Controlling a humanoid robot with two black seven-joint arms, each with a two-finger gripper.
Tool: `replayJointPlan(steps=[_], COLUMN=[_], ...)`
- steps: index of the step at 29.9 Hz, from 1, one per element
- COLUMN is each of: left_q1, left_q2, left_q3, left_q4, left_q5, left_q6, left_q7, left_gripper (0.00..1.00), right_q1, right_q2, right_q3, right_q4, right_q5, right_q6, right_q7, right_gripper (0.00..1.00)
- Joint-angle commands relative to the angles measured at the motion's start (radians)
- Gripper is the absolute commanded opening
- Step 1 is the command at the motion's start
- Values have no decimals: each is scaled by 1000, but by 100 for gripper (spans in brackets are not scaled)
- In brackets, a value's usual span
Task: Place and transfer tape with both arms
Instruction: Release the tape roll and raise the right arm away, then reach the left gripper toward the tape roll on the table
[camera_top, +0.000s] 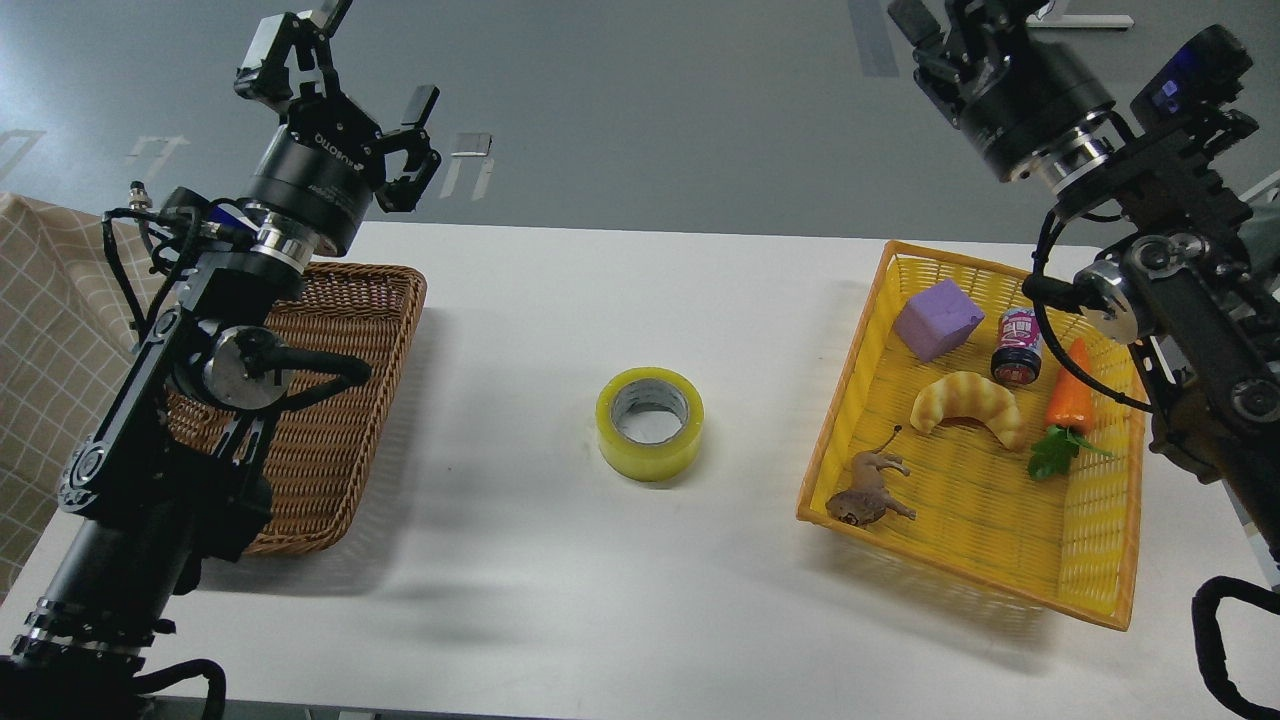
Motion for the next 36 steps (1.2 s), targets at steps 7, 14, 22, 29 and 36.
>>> replayJointPlan(steps=[7, 14, 22, 29, 36], left_q1=[-11, -10, -26, -65, -140], left_q2=[-39, -41, -19, 62, 113], left_q3=[-2, 0, 23, 135, 337], left_q4=[-4, -4, -10, -12, -13], left_q5=[-3, -125, -25, 507, 847], left_q6=[-5, -13, -2, 4, 4], left_q7=[-1, 39, 22, 4, -88], left_gripper=[98, 98, 98, 98, 98], right_q1=[-77, -81, -94, -97, -108], right_q2=[161, 227, 235, 226, 226], right_q3=[136, 178, 205, 205, 204], right_q4=[95, 100, 117, 124, 131], right_q5=[189, 208, 285, 283, 282], right_q6=[-13, -17, 2, 3, 3], right_q7=[-58, -136, -136, -133, -131], right_gripper=[100, 100, 100, 100, 100])
